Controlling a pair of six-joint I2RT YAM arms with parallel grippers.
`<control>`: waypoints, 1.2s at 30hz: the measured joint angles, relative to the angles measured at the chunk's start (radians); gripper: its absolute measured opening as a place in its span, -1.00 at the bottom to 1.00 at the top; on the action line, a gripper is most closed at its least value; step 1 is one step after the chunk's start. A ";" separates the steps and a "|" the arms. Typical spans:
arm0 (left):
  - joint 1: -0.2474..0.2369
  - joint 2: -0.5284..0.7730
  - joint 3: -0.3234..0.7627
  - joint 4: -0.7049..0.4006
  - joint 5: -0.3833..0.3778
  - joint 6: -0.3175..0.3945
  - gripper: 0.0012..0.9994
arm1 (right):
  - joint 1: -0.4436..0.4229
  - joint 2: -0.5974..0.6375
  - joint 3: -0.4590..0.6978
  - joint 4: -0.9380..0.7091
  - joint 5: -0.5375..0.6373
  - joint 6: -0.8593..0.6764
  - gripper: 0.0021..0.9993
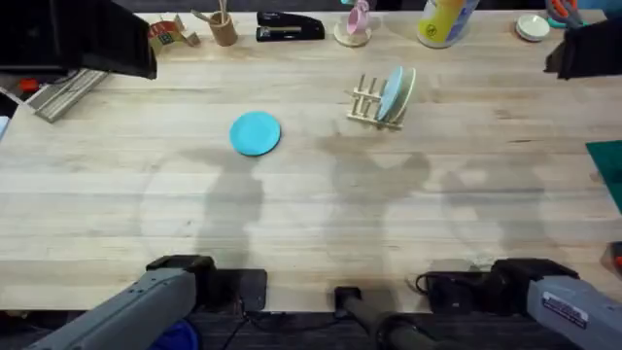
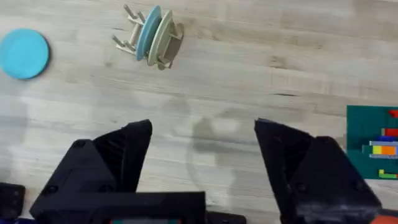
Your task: Pick up the plates from the table one by one and place each into a slot on the dish rack.
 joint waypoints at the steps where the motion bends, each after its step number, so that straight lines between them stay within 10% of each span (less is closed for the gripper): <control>1: 0.000 0.000 0.000 0.000 0.002 0.000 -0.92 | 0.000 0.000 0.000 0.000 0.000 0.000 0.99; 20: 0.011 0.000 -0.165 0.093 0.272 0.031 -0.92 | 0.000 0.000 0.000 0.014 0.000 0.000 0.99; 36: 0.336 0.072 -0.418 0.157 0.653 0.284 -0.92 | 0.000 0.000 0.000 0.014 0.000 0.000 0.99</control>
